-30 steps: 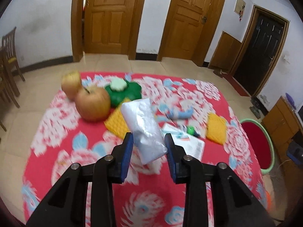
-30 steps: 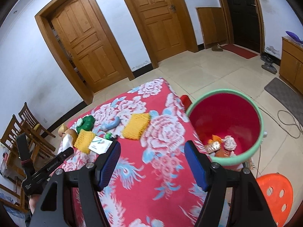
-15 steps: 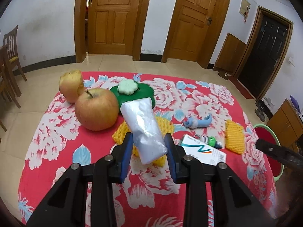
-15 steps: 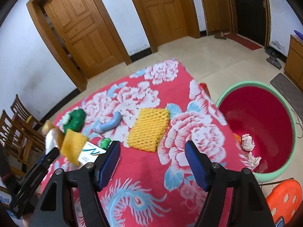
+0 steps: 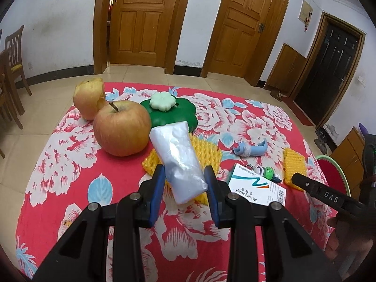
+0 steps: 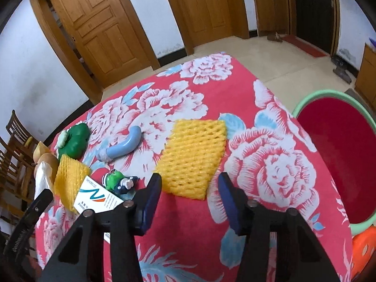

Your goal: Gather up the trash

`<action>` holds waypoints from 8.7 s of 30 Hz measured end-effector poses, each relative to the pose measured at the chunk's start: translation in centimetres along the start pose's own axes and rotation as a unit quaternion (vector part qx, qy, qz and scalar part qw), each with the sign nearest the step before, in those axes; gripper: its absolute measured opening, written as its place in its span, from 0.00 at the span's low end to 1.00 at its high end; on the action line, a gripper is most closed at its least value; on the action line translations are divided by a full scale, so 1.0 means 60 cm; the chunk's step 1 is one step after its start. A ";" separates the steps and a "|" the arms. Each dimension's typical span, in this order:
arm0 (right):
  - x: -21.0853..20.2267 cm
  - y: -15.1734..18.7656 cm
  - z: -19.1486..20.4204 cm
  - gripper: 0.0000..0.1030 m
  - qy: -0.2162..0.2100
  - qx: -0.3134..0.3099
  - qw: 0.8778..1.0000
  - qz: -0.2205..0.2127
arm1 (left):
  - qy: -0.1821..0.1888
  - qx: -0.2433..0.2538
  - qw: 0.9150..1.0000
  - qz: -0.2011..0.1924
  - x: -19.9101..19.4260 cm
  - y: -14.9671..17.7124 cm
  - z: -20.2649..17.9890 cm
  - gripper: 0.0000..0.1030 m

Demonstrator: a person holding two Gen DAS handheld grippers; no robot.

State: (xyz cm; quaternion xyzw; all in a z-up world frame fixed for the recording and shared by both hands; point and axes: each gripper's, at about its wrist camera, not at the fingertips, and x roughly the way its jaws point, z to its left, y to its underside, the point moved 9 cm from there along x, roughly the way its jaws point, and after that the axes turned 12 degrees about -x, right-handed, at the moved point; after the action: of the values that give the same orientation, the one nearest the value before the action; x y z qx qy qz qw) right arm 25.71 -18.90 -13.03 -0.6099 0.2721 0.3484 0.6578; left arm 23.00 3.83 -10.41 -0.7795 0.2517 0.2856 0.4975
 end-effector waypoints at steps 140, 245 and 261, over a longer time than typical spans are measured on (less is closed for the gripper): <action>-0.283 0.179 -0.378 0.63 0.032 0.199 0.971 -0.125 | -0.002 0.028 0.993 0.113 0.086 0.055 -0.136 0.64; -0.057 -0.003 0.103 0.64 -0.048 -0.048 0.997 -0.023 | -0.041 -0.025 0.999 -0.015 -0.027 -0.009 0.080 0.52; 0.029 -0.006 0.146 0.48 -0.007 -0.122 0.992 -0.015 | -0.044 -0.025 0.999 -0.007 -0.017 -0.002 0.082 0.51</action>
State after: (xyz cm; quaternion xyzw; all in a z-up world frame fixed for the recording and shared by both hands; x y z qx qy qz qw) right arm 26.50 -9.97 -13.21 -0.6874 0.2140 0.3730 0.5853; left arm 21.43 8.50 -11.31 -0.7802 0.2165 0.3227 0.4902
